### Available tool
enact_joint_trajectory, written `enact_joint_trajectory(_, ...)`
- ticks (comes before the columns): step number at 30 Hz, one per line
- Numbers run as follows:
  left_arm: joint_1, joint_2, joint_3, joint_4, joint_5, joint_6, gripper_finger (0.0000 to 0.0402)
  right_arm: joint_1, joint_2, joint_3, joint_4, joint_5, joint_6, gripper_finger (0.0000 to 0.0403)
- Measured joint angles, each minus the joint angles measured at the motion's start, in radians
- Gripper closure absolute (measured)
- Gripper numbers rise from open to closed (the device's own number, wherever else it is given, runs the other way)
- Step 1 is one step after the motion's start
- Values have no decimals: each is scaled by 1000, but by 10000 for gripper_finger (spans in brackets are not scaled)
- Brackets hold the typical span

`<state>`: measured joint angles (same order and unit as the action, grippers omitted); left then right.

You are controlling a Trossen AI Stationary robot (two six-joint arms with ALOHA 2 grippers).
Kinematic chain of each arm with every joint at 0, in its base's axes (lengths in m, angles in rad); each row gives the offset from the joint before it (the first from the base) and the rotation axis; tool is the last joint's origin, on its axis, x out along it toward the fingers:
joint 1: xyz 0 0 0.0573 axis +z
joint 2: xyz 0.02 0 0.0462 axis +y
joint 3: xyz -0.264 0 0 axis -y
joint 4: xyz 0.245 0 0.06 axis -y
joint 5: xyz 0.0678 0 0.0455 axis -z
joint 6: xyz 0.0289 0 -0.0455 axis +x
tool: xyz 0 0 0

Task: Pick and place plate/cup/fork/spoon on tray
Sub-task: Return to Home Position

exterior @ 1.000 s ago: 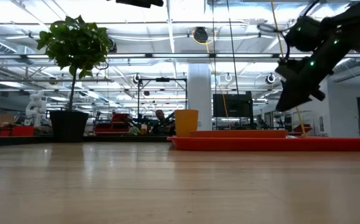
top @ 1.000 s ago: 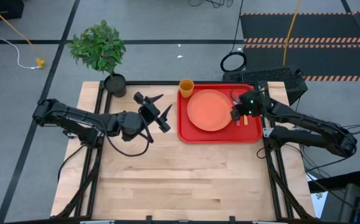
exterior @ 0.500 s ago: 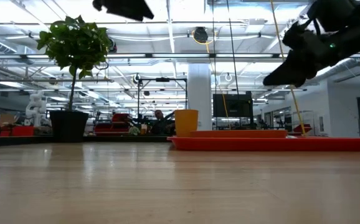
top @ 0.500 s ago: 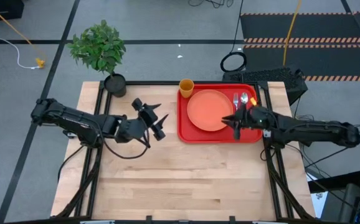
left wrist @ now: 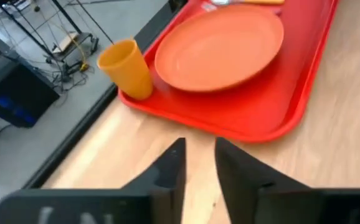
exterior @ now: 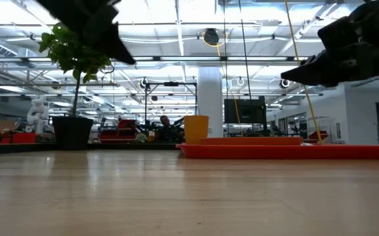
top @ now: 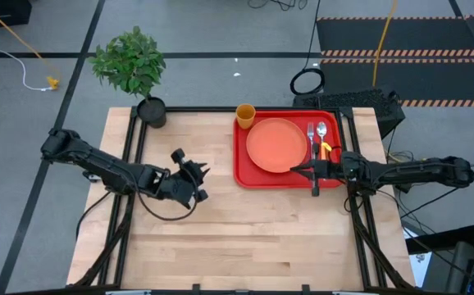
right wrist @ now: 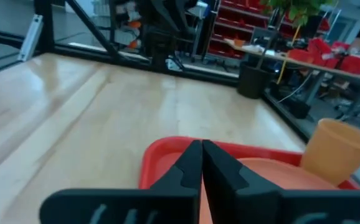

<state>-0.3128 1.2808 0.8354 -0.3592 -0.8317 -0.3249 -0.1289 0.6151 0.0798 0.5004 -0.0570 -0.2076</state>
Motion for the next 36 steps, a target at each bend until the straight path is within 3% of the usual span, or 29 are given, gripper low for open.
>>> enact_joint_trajectory(9, -23, 0, -232, 402, 42, 107, 394, 117, 0, -49, -3, 13, 112, 402)
enact_joint_trajectory(15, -25, 0, -309, 604, 67, 165, 385, 291, 0, -52, -9, 206, 109, 403)
enact_joint_trajectory(21, -25, 0, -403, 750, 95, 174, 392, 412, -13, -53, 2, 213, 70, 403)
enact_joint_trajectory(25, -11, 0, -474, 905, 115, 190, 396, 420, -44, -64, -70, 215, 17, 403)
enact_joint_trajectory(32, -1, 0, -525, 1075, 177, 260, 383, 354, -125, -64, -104, -10, 15, 403)
enact_joint_trajectory(36, 1, 0, -523, 1082, 179, 278, 383, 316, -172, -64, -168, -23, 14, 403)
